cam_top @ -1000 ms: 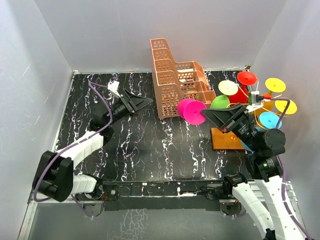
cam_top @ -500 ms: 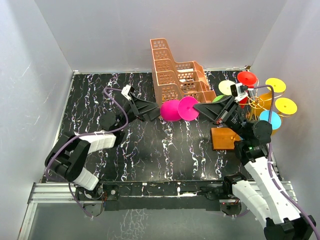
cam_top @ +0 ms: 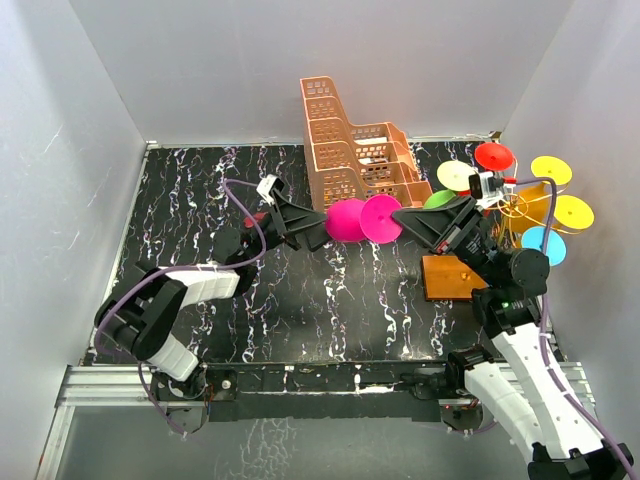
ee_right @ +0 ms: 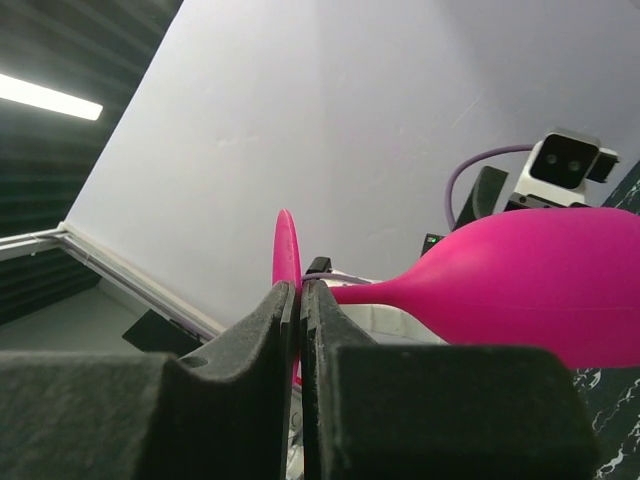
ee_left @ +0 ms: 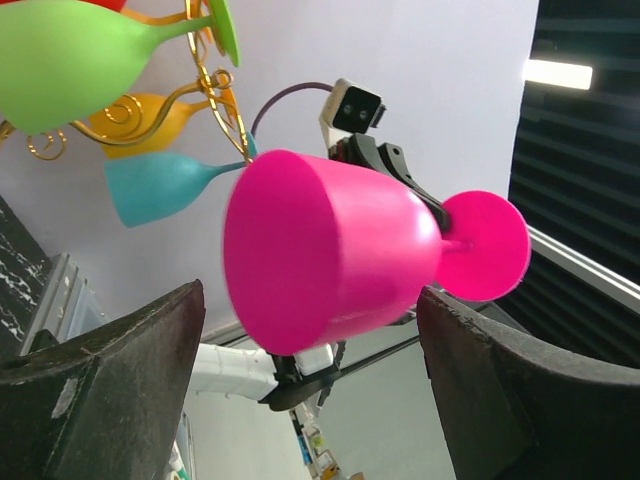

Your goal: Take the wine glass off the wine glass rack

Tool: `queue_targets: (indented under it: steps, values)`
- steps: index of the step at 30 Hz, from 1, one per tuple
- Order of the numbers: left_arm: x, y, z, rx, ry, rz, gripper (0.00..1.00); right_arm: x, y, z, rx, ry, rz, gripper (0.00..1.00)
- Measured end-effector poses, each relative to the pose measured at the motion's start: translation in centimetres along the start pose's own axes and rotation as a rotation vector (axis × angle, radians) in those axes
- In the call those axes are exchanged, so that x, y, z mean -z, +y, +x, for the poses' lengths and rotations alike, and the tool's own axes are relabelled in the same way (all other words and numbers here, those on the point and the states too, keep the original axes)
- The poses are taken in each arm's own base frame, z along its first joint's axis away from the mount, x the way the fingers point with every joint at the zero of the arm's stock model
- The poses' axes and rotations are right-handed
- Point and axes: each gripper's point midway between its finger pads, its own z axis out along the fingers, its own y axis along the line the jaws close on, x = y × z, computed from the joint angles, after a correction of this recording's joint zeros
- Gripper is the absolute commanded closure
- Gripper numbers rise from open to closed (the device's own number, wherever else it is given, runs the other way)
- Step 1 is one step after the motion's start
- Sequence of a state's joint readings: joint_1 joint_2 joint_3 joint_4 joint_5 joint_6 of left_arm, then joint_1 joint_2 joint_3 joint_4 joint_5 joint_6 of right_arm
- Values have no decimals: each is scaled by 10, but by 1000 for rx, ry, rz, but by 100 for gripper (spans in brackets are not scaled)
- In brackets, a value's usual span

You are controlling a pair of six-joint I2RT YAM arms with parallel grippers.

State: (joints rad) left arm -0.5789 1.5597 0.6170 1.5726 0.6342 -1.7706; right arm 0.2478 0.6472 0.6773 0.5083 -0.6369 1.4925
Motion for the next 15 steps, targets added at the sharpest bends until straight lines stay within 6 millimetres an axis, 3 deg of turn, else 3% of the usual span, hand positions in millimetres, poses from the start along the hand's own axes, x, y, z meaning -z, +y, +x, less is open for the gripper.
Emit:
queue_targets:
  steps: [10, 15]
  values:
    - [-5, -27, 9, -42, 20, 64, 16, 5, 6, -7, 69, -62, 54, 92]
    - [-12, -36, 14, -53, 40, 89, 22, 6, 8, -9, 71, -74, 58, 92]
